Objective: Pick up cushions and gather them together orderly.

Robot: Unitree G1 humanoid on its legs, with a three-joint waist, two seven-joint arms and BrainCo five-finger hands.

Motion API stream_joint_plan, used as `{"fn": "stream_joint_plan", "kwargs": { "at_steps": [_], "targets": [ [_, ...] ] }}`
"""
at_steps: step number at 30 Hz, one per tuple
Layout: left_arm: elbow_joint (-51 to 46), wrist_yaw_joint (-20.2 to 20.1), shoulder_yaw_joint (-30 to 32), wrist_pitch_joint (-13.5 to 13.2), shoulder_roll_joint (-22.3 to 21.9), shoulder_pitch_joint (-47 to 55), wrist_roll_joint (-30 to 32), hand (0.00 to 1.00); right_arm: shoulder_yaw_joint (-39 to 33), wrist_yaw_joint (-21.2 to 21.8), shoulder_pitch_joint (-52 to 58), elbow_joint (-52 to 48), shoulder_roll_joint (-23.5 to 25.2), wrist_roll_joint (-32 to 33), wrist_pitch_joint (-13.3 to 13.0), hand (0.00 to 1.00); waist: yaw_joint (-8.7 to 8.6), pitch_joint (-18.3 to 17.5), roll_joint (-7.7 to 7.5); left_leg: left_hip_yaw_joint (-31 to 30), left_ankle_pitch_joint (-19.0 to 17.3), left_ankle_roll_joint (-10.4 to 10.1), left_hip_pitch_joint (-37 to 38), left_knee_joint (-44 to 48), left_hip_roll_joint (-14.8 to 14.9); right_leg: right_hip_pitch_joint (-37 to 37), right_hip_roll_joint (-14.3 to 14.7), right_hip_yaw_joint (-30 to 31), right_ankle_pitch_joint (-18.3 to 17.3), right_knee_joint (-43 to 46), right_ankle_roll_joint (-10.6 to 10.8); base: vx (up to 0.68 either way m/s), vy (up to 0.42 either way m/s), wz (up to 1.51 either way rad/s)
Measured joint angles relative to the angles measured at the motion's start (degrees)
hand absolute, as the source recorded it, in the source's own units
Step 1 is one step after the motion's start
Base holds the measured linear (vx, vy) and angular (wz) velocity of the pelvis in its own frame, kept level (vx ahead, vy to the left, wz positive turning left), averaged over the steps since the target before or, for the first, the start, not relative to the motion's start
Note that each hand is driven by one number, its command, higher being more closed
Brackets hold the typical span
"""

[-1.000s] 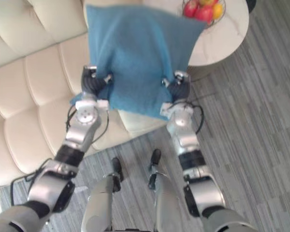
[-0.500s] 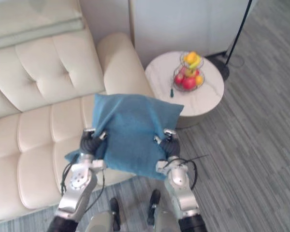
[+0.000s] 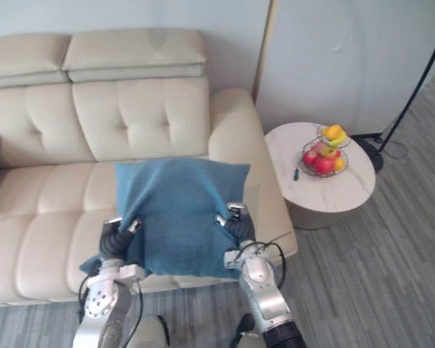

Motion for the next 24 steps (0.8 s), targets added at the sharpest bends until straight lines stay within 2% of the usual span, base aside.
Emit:
{"fn": "stream_joint_plan", "kwargs": {
  "at_steps": [1,2,3,4,5,6,7,8,9,10,11,12,13,14,15,16,20,24],
  "targets": [
    [1.89,0.00,-1.20,0.00,-0.94,-0.56,-0.02,1.00,-0.77,-0.02,0.13,1.47,-1.21,-0.20,-0.09,1.00,-0.67,-1.43,2.27,-1.85,1.67,-1.34,0.25,-2.97,0.83,0.00,-1.17,-0.52,1.25,-0.64,1.97,-0.03,0.610,0.61],
    [3.08,-0.02,-2.01,0.00,-1.07,-1.26,-0.03,1.00,-1.70,-0.02,0.18,2.56,-1.27,-0.42,-0.08,1.00,-0.85,-1.84,2.72,-2.40,1.80,-8.92,0.23,-3.57,0.29,0.09,-2.08,-0.61,1.98,-0.86,3.25,0.00,0.723,0.60],
    [5.93,-0.20,-3.22,0.04,0.19,-2.68,-0.14,1.00,-3.02,-0.21,0.25,5.84,0.00,-0.85,0.23,1.00,-1.07,-1.87,0.00,-2.73,1.13,-10.12,-0.69,-1.62,-3.67,0.69,-5.36,0.68,2.08,-2.09,3.97,0.01,0.560,0.50],
    [7.00,-0.20,-3.24,0.06,1.02,-2.70,-0.35,1.00,-3.45,-0.19,0.74,6.99,0.76,-1.73,0.64,1.00,-1.11,-2.05,-0.95,-2.92,-0.15,-9.07,-1.82,0.63,-5.30,1.01,-6.25,2.18,1.14,-2.37,3.09,0.04,0.583,0.52],
    [7.79,-0.20,-3.14,0.08,2.06,-2.65,-0.56,1.00,-3.74,-0.12,1.30,8.14,2.43,-2.73,1.19,1.00,-1.08,-1.82,-1.45,-3.37,-3.44,-7.70,-3.19,5.80,-6.42,1.57,-6.83,4.61,3.53,-0.72,2.34,0.04,0.316,0.24],
    [8.29,-0.17,-3.06,0.08,2.37,-2.60,-0.66,1.00,-3.77,-0.11,1.49,8.54,3.05,-2.91,1.51,1.00,-0.67,-1.79,-1.60,-3.09,-5.08,-7.09,-3.31,8.03,-6.81,1.50,-7.75,4.27,4.56,0.37,3.19,0.06,0.421,-0.06],
    [9.04,-0.17,-2.54,0.09,2.83,-2.53,-0.89,1.00,-3.79,0.04,1.55,9.62,3.92,-3.41,1.92,1.00,0.03,-1.75,-1.50,-2.14,-7.31,-5.82,-3.15,10.55,-7.61,-0.21,-9.33,5.27,6.61,3.71,2.58,0.04,0.443,-0.42],
    [9.19,-0.24,-2.33,0.19,3.49,-2.44,-0.88,1.00,-3.73,0.39,1.20,10.98,4.42,-4.02,2.45,1.00,0.50,-1.65,-1.38,0.05,-8.09,-4.39,-2.53,10.41,-8.37,-3.83,-11.07,5.82,9.63,7.73,-2.87,0.02,0.435,-0.50],
    [9.18,-0.31,-2.18,0.19,3.65,-2.31,-0.88,1.00,-3.66,0.63,0.81,11.67,4.51,-4.11,2.50,1.00,0.52,-1.38,-0.98,0.89,-8.22,-3.78,-2.15,10.07,-8.42,-5.78,-11.36,6.04,8.64,10.68,-5.15,0.00,0.369,-0.45],
    [9.19,-0.42,-2.21,0.31,4.29,-2.20,-0.87,1.00,-3.45,0.94,0.59,12.74,4.67,-4.10,2.50,1.00,0.02,-1.10,-0.71,1.73,-7.90,-2.91,-1.13,8.81,-8.94,-8.84,-9.65,7.88,2.50,17.72,-4.26,0.02,0.282,-0.30],
    [9.22,-0.92,-2.22,0.48,4.36,-2.10,-0.84,1.00,-3.43,1.21,1.04,12.94,4.71,-4.05,2.52,1.00,-0.40,-0.79,-0.86,2.50,-7.30,-1.73,0.99,6.15,-10.03,-9.79,-5.67,9.38,-4.12,21.80,-1.78,0.06,0.271,-0.21],
    [9.22,-1.20,-2.33,0.54,4.39,-1.99,-0.83,1.00,-3.44,1.30,1.29,12.96,4.68,-4.03,2.53,1.00,-0.52,-0.70,-0.81,2.95,-6.93,-1.40,2.18,4.72,-10.57,-9.75,-3.12,10.30,-6.56,22.87,-1.72,0.09,0.195,-0.19],
    [9.22,-1.54,-2.59,0.57,4.33,-2.00,-0.84,1.00,-3.47,1.39,1.41,12.80,4.18,-3.99,2.49,1.00,-0.88,-0.71,-0.94,4.07,-6.18,-0.98,4.37,2.07,-11.75,-9.43,2.14,11.70,-10.56,23.15,-0.52,0.07,0.106,-0.15],
    [9.21,-1.76,-2.73,0.56,4.24,-2.07,-0.83,1.00,-3.57,1.42,1.38,12.57,3.86,-3.94,2.47,1.00,-1.08,-0.92,-1.26,4.43,-5.97,-0.82,4.97,1.17,-12.11,-9.28,3.85,11.70,-11.88,22.67,-0.67,0.06,0.080,-0.16],
    [9.19,-2.58,-3.29,0.54,4.12,-2.46,-0.83,1.00,-3.82,1.49,1.24,11.88,3.40,-3.92,2.01,1.00,-1.46,-0.89,-1.08,4.87,-5.37,-0.56,5.90,-0.84,-13.37,-9.07,7.46,12.08,-13.82,19.72,-2.87,0.09,0.071,0.10],
    [9.22,-2.74,-4.80,0.58,4.04,-3.11,-0.81,1.00,-4.29,1.42,0.89,11.87,2.01,-3.91,1.69,1.00,-2.82,-0.71,0.04,3.81,-4.89,-0.54,5.82,-1.86,-13.84,-7.82,8.66,13.45,-12.64,17.32,-3.43,0.11,0.095,0.13],
    [9.29,-3.76,-7.10,0.68,3.89,-5.63,0.24,1.00,-6.77,1.08,2.25,9.11,0.99,-3.87,1.77,1.00,-3.26,-0.71,0.39,1.26,-3.39,-0.97,5.75,-3.64,-14.20,-5.58,9.01,11.15,-11.48,13.61,-3.43,0.15,0.034,0.25],
    [8.93,-4.72,-7.19,1.10,2.59,-4.76,0.21,1.00,-7.70,0.03,7.39,1.08,0.94,-3.89,2.23,1.00,-2.67,-0.46,0.36,0.70,-1.60,-1.54,3.06,11.89,-11.24,2.51,9.40,9.20,-11.78,10.30,-3.53,0.15,0.005,0.23]
  ]
}}
